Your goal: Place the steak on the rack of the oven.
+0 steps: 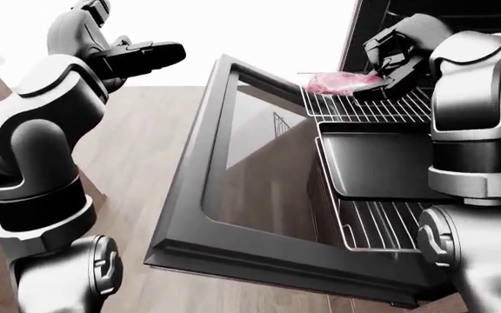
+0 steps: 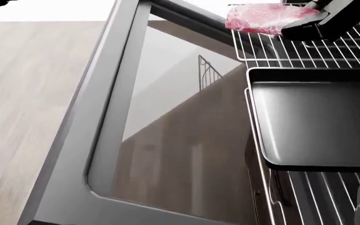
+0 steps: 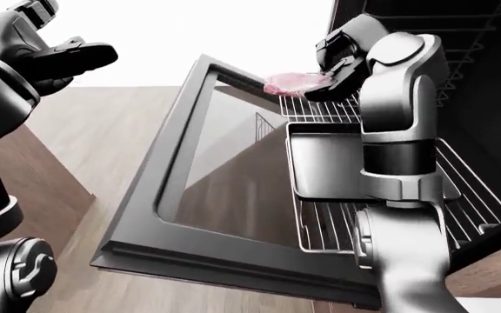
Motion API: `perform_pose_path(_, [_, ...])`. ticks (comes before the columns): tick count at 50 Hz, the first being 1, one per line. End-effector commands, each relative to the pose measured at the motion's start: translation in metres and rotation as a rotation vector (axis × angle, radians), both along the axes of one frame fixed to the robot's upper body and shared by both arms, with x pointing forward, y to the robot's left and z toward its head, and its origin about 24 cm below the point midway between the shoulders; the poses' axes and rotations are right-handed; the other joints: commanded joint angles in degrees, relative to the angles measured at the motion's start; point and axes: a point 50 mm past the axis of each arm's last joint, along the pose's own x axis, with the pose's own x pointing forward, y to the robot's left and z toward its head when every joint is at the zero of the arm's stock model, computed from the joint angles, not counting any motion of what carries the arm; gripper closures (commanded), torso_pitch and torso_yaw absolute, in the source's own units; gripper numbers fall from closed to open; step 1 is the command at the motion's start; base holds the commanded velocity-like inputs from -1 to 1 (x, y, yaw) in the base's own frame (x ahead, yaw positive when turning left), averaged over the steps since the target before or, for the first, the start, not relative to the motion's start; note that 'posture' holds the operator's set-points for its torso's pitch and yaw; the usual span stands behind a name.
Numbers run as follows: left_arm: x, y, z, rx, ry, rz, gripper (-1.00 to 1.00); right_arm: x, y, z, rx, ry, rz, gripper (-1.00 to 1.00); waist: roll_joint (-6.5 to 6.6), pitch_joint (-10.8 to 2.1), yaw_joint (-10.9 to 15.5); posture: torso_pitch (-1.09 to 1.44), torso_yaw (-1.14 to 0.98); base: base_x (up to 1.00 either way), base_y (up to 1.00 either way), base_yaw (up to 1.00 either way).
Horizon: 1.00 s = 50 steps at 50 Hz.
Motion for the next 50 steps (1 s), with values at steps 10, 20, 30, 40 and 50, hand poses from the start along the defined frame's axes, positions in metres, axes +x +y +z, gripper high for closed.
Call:
perform_pose_path(10, [-0.007,0.0,0.019,-0.002,-0.094,0.002,-1.0,-0.021,-0.027,0.009,-0.037,-0.06,-0.078,1.0,-0.3,-1.76,0.1,0.0,0.0,0.0,0.0,0.0])
perform_pose_path(20, [-0.007,0.0,0.018,-0.001,-0.093,0.001,-1.0,-0.021,-0.047,-0.008,-0.05,-0.047,-0.149,1.0,-0.5,-1.84,0.23,0.0,0.0,0.0,0.0,0.0])
perform_pose_path(30, [-0.006,-0.001,0.015,0.0,-0.088,0.0,-1.0,-0.016,-0.061,-0.024,-0.034,-0.062,-0.194,1.0,-0.67,-2.12,0.54,0.0,0.0,0.0,0.0,0.0])
perform_pose_path(40, [-0.006,0.0,0.016,-0.001,-0.088,-0.002,-1.0,-0.012,-0.065,-0.036,-0.041,-0.072,-0.216,1.0,-0.79,-2.39,0.7,0.0,0.0,0.0,0.0,0.0])
perform_pose_path(50, [-0.006,0.0,0.016,-0.002,-0.088,-0.002,-1.0,-0.012,-0.073,-0.051,-0.065,-0.071,-0.229,1.0,-0.97,-2.73,0.77,0.0,0.0,0.0,0.0,0.0])
